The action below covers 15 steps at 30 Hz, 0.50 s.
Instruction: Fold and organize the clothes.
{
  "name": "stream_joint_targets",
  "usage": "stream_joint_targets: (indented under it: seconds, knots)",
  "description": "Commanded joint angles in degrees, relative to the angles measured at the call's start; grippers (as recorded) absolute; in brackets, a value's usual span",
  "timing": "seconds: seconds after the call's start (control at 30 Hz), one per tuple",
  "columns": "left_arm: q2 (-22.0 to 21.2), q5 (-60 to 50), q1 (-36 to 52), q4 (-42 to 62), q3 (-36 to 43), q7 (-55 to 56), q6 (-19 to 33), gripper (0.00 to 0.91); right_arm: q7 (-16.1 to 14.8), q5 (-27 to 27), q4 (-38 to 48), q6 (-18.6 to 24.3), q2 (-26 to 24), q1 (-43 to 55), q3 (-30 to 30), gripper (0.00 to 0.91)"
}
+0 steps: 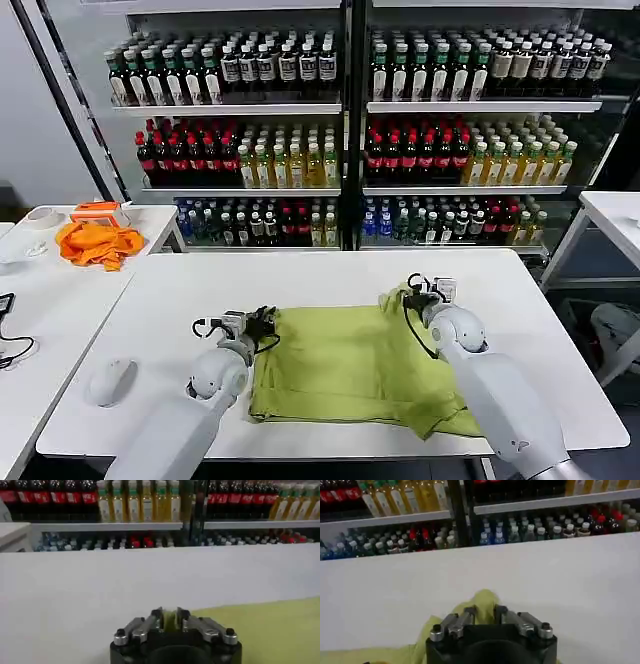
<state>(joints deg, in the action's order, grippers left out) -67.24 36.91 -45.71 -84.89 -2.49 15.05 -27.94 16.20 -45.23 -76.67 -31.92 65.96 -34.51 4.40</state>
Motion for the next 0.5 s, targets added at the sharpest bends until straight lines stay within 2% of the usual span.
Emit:
stream_joint_targets:
  seconds: [0.03, 0.2, 0.5]
  knots:
    - [0.3, 1.5, -0.2, -1.5, -0.6, -0.9, 4.0, 0.02, -0.1, 0.2, -2.5, 1.1, -0.2, 0.5, 0.1, 0.0]
    - [0.9, 2.2, 0.1, -3.9, -1.4, -0.9, 5.0, 0.02, 0.3, 0.2, -6.6, 1.2, -1.3, -0.7, 1.6, 0.0]
    - [2.9, 2.2, -3.2, -11.4, -2.6, -0.9, 5.4, 0.02, 1.0, 0.6, -19.1, 0.4, -5.4, -8.8, 5.7, 0.0]
